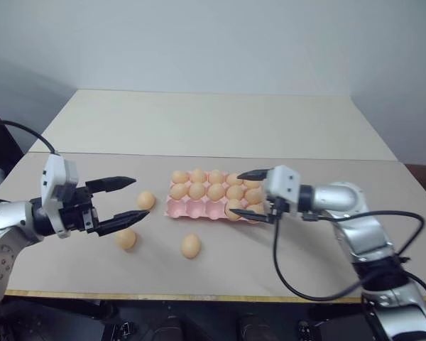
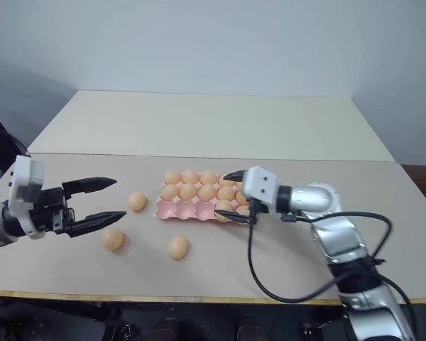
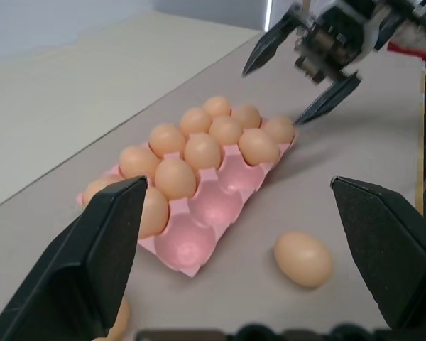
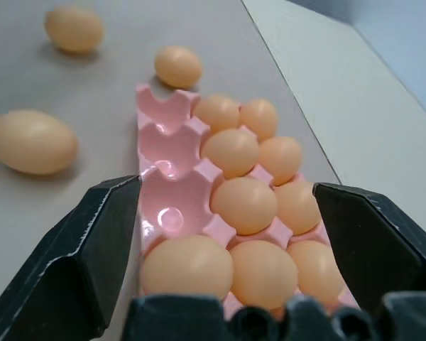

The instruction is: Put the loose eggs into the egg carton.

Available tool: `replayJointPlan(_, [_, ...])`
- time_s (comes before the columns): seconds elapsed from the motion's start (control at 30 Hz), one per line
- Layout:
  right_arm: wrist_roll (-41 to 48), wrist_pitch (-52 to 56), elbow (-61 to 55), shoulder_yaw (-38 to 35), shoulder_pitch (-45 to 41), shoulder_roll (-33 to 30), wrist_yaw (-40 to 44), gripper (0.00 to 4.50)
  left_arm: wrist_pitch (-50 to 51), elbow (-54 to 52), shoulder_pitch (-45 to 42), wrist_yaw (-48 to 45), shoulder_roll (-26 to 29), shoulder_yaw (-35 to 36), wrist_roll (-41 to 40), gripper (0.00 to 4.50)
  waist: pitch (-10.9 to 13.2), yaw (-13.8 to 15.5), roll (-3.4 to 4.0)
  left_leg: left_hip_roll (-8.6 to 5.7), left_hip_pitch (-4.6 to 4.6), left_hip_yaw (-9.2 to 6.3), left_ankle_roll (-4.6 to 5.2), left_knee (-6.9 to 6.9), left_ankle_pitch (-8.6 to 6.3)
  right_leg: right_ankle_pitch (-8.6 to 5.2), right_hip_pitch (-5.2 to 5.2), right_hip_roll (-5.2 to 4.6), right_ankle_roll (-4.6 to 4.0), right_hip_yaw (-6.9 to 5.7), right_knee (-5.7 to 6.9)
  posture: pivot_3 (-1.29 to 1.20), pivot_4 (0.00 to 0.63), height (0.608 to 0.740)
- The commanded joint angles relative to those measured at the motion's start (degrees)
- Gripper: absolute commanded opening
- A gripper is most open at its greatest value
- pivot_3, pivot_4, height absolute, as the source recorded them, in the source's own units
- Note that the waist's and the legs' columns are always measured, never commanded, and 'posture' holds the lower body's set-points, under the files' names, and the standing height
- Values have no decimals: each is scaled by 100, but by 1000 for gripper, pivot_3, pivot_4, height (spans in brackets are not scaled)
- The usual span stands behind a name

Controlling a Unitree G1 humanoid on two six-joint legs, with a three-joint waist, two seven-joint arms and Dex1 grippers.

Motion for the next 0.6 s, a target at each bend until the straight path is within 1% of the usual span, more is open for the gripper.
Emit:
replayJointPlan(0.03, [929, 510, -662, -919, 424, -628, 460, 4486, -344, 147, 270, -434, 222, 401, 180, 4500, 0, 0, 0, 0, 0, 0, 0, 0, 0, 0, -1, 0, 0, 0, 0, 0, 150, 740])
replayJointPlan(0.1, [1377, 818, -838, -1403, 752, -1108, 779, 4486, -457, 262, 423, -601, 286, 550, 254, 4500, 2, 19, 3, 0, 2, 1, 0, 0, 0, -1, 3, 0, -1, -1, 0, 0, 150, 740])
replayJointPlan(0.27, [1933, 1056, -824, -2162, 1340, -1748, 1216, 4486, -641, 378, 651, -821, 324, 697, 379, 4500, 2, -4, 2, 4, 16, 4, 0, 0, 0, -2, 15, 3, -3, -1, -2, 0, 150, 740])
replayJointPlan(0.37, [1828, 903, -805, -2245, 1538, -1873, 1234, 4486, -674, 361, 704, -833, 302, 690, 378, 4500, 2, -25, 2, 5, 21, 5, 0, 0, 0, -4, 20, 4, -4, 0, -2, 0, 150, 740])
replayJointPlan(0.6, [1819, 889, -898, -2099, 1471, -1794, 1044, 4486, -722, 374, 677, -890, 341, 618, 458, 4500, 2, -20, 2, 4, 16, 5, 0, 0, 0, -5, 18, 2, -3, 0, -4, 0, 150, 740])
